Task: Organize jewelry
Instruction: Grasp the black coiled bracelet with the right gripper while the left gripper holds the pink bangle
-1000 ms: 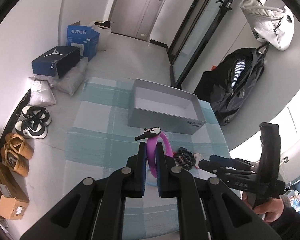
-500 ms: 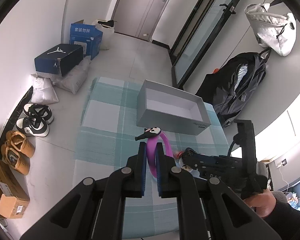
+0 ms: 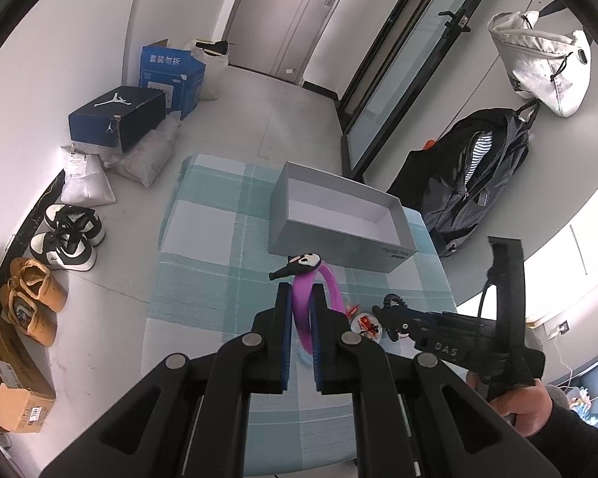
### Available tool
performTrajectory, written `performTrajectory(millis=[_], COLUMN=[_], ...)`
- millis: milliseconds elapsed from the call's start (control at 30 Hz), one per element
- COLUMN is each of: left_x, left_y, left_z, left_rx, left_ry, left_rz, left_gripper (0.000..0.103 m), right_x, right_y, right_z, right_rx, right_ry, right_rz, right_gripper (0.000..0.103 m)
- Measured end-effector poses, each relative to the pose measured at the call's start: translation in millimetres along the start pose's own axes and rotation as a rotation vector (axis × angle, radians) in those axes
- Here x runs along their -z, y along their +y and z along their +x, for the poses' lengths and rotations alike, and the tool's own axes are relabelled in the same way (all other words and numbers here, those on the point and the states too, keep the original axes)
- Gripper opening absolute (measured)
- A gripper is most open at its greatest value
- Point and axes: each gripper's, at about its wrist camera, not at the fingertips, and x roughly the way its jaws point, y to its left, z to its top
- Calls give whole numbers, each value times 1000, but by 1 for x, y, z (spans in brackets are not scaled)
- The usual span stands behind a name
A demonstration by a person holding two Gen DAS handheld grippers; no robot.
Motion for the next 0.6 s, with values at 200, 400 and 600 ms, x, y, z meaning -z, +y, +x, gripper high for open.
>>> performTrajectory(millis=[200, 400, 600], left_x=[-2, -3, -3], left_y=[-7, -11, -17], left_z=[3, 5, 8], left_rx=[1, -5, -3], left_ry=[3, 6, 6], left_rz=[0, 5, 12], left_gripper=[5, 5, 5], right_x=[-2, -4, -7], right_y=[-1, -10, -23], right_z=[-10, -15, -10], right_rx=[-71, -161, -165], right_ry=[-25, -36, 0], right_rz=[30, 115, 187], right_gripper=[17, 17, 19])
